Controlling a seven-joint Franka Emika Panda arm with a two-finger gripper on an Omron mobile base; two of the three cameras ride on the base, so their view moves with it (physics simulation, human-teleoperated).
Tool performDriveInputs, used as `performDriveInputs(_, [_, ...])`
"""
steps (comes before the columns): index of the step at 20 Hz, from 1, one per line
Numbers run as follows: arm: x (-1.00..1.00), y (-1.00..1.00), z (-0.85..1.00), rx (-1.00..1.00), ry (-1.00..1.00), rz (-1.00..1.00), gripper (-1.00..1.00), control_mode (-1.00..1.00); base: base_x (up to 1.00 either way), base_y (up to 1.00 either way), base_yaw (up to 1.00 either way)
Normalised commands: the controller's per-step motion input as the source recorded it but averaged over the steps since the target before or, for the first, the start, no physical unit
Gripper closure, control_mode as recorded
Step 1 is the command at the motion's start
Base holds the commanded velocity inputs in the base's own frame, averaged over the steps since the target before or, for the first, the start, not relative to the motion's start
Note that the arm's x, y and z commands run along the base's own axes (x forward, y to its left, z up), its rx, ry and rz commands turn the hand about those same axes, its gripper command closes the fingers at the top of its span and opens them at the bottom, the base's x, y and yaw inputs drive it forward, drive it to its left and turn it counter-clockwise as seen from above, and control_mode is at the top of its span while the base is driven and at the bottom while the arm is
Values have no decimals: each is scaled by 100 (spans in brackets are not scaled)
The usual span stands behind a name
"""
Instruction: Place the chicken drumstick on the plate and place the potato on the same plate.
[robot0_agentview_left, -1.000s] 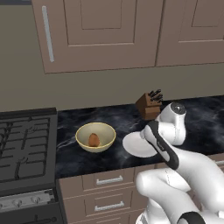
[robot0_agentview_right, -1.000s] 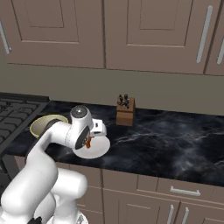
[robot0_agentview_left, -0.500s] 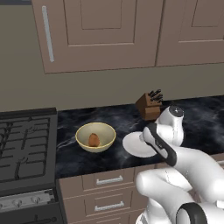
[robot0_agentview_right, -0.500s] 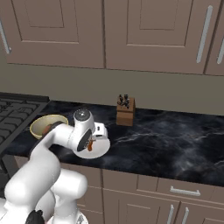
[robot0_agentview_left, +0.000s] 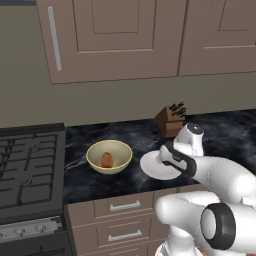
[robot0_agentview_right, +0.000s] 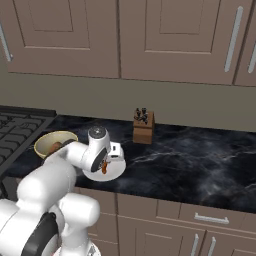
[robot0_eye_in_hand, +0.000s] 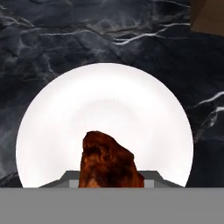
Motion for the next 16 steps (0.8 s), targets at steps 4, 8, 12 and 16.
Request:
performDriveInputs(4, [17, 9, -28, 0, 4, 0, 100, -100, 0, 0, 0])
performDriveInputs(8, [13, 5, -25, 0, 2, 0, 100, -100, 0, 0, 0])
performDriveInputs(12, [13, 4, -15, 0, 1, 0, 100, -100, 0, 0, 0])
performDriveInputs(16, [10, 0, 0, 0, 0, 0, 100, -100, 0, 0, 0])
